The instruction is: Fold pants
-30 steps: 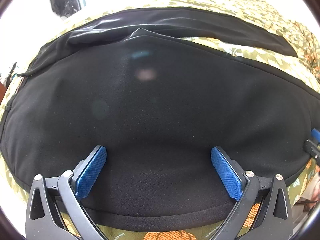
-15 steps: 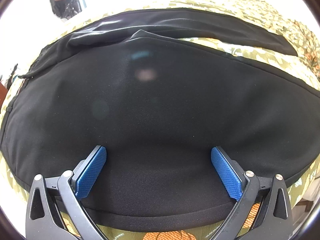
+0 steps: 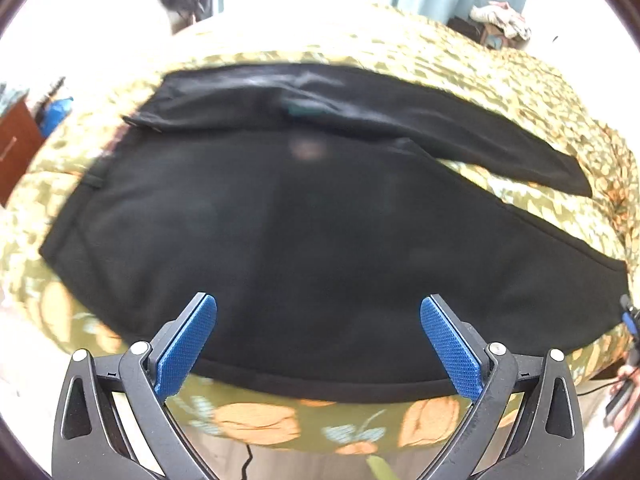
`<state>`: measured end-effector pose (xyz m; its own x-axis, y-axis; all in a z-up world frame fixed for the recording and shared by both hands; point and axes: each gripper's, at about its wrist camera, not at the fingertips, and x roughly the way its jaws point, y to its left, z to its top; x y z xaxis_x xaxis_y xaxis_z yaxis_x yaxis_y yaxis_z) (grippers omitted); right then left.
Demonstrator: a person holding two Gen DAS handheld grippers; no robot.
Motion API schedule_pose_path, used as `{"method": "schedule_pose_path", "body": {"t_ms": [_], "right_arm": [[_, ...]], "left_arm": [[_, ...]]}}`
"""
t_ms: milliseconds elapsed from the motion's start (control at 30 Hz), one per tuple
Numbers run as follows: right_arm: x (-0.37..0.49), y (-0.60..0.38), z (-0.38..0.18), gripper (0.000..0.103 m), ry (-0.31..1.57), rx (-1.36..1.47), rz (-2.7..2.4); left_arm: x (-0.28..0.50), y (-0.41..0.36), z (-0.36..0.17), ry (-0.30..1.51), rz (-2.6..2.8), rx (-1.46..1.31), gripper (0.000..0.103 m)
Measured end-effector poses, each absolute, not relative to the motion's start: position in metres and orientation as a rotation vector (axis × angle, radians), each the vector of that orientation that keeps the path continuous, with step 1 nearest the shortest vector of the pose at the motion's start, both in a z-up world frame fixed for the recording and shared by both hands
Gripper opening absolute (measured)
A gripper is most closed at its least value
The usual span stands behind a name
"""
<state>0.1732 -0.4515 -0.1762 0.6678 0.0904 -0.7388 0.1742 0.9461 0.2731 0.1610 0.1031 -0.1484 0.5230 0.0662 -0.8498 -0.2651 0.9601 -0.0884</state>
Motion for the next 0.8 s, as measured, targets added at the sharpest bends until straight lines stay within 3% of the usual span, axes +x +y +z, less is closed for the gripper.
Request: {"method": "schedule_pose_path", "body": {"t_ms": [267, 533, 800], "right_arm": [[0.166, -0.426, -0.139, 0.103, 0.712, 0.199, -0.036], [0.158, -0.382, -0.128, 0.103, 0.722, 0.095, 0.127], [0.196, -0.383, -0.111, 0.103, 0.743, 0.177, 0.211]], "left_arm": [[0.173, 0.076, -0.14, 0.992, 0.2, -0.171, 0.102], [0.222, 0.074, -0.118, 0.882, 0.244, -0.108, 0.102], [0.273, 0.129, -0.185, 0.957, 0.443, -0.162, 0.102]]}}
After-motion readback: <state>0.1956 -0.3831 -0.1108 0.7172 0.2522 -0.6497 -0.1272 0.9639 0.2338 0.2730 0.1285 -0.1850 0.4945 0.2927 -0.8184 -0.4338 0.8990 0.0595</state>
